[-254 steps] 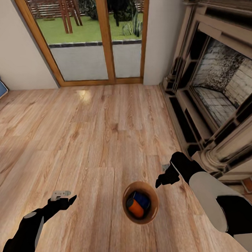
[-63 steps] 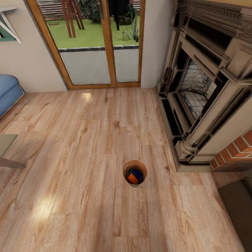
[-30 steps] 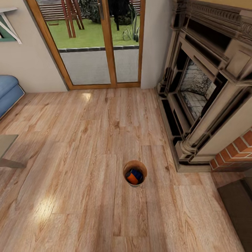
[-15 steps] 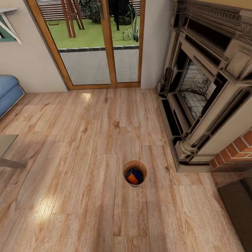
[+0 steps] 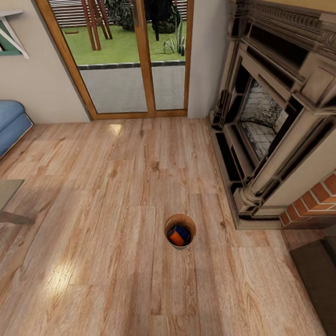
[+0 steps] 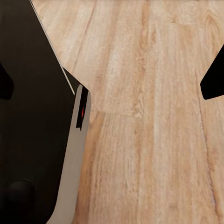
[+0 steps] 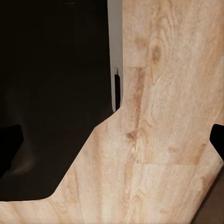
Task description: Put the three can of soda from the living room inside the tash can in the kitchen.
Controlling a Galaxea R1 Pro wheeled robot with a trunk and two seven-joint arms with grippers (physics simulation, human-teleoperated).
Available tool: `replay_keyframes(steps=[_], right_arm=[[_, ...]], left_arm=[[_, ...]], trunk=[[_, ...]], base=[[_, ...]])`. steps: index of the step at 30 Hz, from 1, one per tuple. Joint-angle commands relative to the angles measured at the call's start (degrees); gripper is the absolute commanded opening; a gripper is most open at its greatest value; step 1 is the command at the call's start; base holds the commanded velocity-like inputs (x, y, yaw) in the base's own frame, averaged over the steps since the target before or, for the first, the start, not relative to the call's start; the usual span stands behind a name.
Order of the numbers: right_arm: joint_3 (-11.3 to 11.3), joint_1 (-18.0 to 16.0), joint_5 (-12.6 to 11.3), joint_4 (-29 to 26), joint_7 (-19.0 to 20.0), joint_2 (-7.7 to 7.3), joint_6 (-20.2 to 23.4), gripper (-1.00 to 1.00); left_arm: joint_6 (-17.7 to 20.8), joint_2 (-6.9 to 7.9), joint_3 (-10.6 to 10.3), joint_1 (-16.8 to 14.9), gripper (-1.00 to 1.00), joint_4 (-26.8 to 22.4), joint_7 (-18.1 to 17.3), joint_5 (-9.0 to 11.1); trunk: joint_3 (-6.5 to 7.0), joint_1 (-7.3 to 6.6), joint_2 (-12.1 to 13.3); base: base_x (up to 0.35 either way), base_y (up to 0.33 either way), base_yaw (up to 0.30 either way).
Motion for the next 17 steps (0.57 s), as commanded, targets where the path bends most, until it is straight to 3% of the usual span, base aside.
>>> replay_keyframes(steps=[1,17], right_arm=[[0.0,0.0,0.0,0.0,0.01,-0.02,0.0,1.0],[0.0,0.0,0.0,0.0,0.0,-0.01,0.0,1.0]], left_arm=[[0.0,0.0,0.0,0.0,1.0,0.0,0.0,0.0],[0.0,0.0,0.0,0.0,1.0,0.01,0.0,0.0]], trunk=[[0.0,0.0,0.0],[0.0,0.0,0.0]], base=[[0.0,0.0,0.0],[0.0,0.0,0.0]])
